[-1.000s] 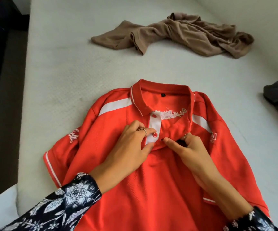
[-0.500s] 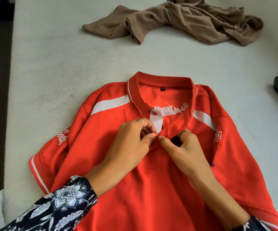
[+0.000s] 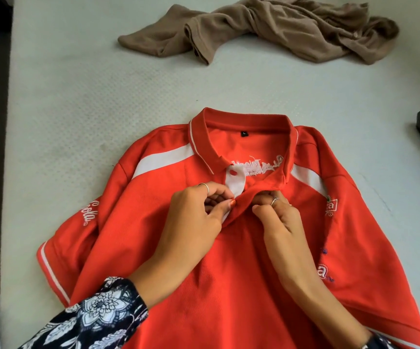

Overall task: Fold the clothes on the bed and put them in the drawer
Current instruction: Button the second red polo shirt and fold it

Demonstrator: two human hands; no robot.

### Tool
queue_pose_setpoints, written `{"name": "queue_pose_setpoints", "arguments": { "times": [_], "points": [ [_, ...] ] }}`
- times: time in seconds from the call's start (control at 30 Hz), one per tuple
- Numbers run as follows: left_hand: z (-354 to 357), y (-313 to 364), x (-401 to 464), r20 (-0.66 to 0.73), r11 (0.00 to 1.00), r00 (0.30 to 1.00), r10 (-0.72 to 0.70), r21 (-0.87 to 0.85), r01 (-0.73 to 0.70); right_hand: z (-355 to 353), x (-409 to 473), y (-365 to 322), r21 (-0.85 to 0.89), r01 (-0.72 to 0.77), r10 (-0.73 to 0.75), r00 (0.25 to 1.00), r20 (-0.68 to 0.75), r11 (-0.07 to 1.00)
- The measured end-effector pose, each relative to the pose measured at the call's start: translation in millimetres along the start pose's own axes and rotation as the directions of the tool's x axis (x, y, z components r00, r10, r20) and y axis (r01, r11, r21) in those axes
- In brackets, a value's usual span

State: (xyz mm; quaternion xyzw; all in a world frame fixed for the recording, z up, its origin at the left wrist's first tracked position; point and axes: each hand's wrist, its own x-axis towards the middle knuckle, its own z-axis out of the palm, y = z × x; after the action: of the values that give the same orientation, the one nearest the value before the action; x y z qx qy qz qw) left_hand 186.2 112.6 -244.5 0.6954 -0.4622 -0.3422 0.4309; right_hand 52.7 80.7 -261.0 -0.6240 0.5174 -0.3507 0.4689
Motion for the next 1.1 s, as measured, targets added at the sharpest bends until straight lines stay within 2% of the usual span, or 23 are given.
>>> {"name": "queue_pose_setpoints", "arguments": {
  "times": [0.17,0.43,0.57,0.77,0.93,1.1],
  "points": [
    [-1,1,0,-0.021,1.0,1.0,-0.003,0.001,0.003,2,3,3,-0.162,0.056,-0.053,0.998,0.027,0.985],
    [-4,6,-3,-0.016,0.995,0.999,0.047,0.086,-0.045,4,3,2,-0.227,0.098,-0.099,0.995,0.005,0.969],
    [-3,11,-6,0.011,1.0,1.0,0.007,0.008,-0.007,7,1,5,-0.278,0.127,-0.132,0.991,0.0,0.952],
    [0,4,1,-0.017,0.999,1.0,-0.012,0.033,0.013,8,-2,6,-0.297,0.152,-0.164,0.986,-0.014,0.943],
    [4,-1,6,-0.019,0.982,0.992,-0.121,-0.145,0.117,10,-1,2,-0.219,0.111,-0.122,0.992,-0.035,0.969],
    [6,-3,5,0.021,0.94,0.985,-0.17,-0.297,0.168,3,5,-5,0.058,-0.026,0.023,0.998,0.054,0.998]
  ]
}}
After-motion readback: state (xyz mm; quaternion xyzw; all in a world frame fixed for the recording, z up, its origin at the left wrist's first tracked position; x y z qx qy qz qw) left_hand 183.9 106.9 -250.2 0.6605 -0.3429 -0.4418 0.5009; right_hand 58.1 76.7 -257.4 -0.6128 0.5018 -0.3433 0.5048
